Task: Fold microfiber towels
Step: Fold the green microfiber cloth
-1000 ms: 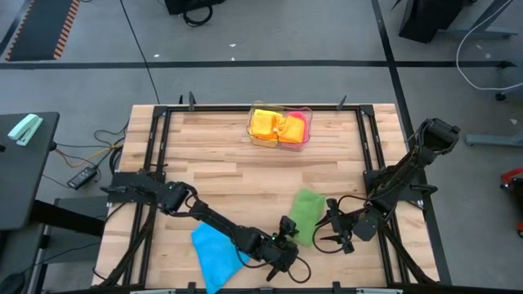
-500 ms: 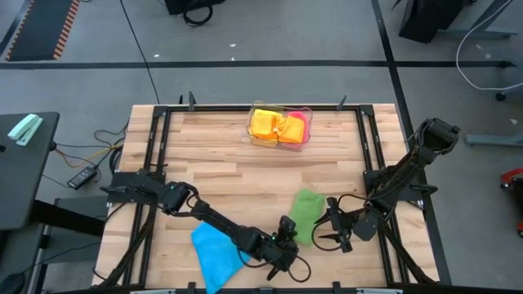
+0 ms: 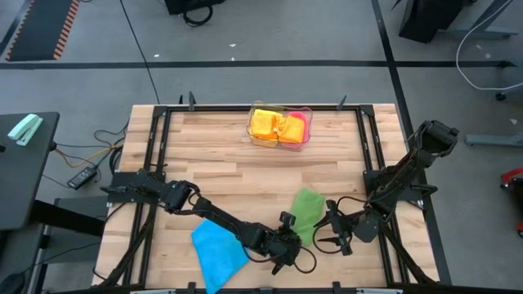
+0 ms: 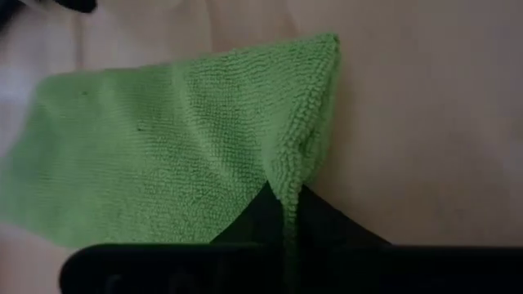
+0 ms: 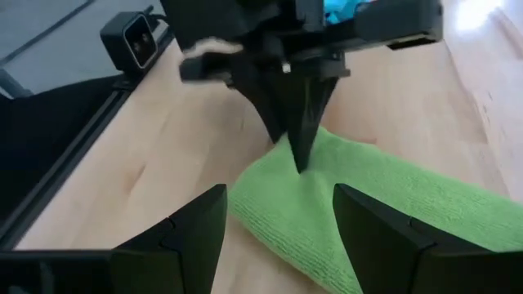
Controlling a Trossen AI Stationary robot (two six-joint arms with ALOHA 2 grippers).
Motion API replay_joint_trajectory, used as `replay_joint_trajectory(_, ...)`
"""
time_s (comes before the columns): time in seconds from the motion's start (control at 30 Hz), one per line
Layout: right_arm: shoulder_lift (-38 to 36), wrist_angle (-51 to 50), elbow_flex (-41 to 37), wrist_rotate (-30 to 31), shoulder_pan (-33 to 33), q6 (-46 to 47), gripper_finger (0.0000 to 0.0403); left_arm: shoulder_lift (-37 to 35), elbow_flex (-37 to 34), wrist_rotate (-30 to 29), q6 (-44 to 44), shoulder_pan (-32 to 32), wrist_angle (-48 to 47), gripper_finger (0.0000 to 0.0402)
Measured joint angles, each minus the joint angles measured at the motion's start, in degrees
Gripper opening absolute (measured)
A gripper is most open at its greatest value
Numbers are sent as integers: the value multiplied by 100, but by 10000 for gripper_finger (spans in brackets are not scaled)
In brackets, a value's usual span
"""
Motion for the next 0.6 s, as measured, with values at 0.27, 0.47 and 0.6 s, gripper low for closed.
replay_joint_trajectory(0.27,908,969,0,758,-31,-252,233,9,925,1063,-1317,-14,-939,16)
replay_joint_trajectory(0.47,1604,1369,26,874,-13,51,233,9,1303,1316,-1890,89,-1101,33)
replay_joint_trajectory(0.6,1985,1374,139,875,-11,87,233,-13,1355,1543,-2219,249,-1100,21)
